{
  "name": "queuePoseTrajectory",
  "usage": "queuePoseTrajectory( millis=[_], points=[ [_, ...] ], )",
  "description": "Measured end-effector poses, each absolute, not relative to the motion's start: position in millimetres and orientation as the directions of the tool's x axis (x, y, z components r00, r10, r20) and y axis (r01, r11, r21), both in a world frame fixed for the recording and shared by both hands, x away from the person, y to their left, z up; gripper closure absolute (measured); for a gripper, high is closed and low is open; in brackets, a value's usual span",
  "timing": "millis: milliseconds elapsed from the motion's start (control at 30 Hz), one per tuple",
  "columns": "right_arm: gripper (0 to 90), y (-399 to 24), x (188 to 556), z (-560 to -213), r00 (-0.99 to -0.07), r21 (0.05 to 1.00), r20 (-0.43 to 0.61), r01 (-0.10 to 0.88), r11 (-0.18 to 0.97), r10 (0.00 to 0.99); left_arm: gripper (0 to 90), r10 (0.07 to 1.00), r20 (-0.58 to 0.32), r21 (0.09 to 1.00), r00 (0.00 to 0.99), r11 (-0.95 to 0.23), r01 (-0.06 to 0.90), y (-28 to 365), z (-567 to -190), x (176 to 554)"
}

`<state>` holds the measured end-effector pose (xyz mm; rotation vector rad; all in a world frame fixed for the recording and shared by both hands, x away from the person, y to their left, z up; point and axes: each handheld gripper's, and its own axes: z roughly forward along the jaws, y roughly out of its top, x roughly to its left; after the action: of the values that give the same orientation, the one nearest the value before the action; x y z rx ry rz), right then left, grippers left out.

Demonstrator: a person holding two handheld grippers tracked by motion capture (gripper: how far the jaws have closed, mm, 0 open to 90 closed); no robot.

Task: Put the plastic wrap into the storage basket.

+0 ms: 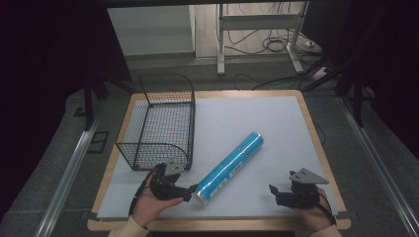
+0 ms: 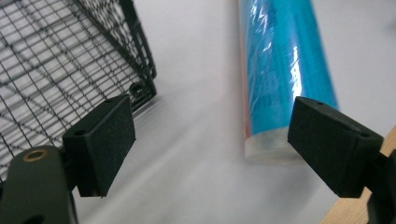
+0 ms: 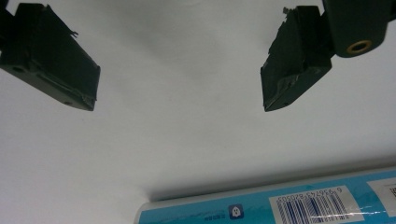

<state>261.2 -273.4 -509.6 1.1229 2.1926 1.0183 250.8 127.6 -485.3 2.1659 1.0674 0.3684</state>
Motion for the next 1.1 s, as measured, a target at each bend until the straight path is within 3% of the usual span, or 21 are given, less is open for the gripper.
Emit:
queuePoseTrajectory(
  millis=[700, 1100],
  points=[
    [12.3, -272.5, 261.0, -511.1, -0.551, 0.777, -0.081, 0.486, 0.399, 0.83, 15.0, 0.748, -0.072, 0.681, 0.66, -0.446, 0.58, 110.1, -469.1, 252.6],
    [12.3, -273.5, 261.6, -512.2, -0.551, 0.772, -0.084, 0.491, 0.404, 0.83, 14.2, 0.723, -0.103, 0.63, 0.683, -0.484, 0.607, 86.3, -463.5, 267.1]
  ],
)
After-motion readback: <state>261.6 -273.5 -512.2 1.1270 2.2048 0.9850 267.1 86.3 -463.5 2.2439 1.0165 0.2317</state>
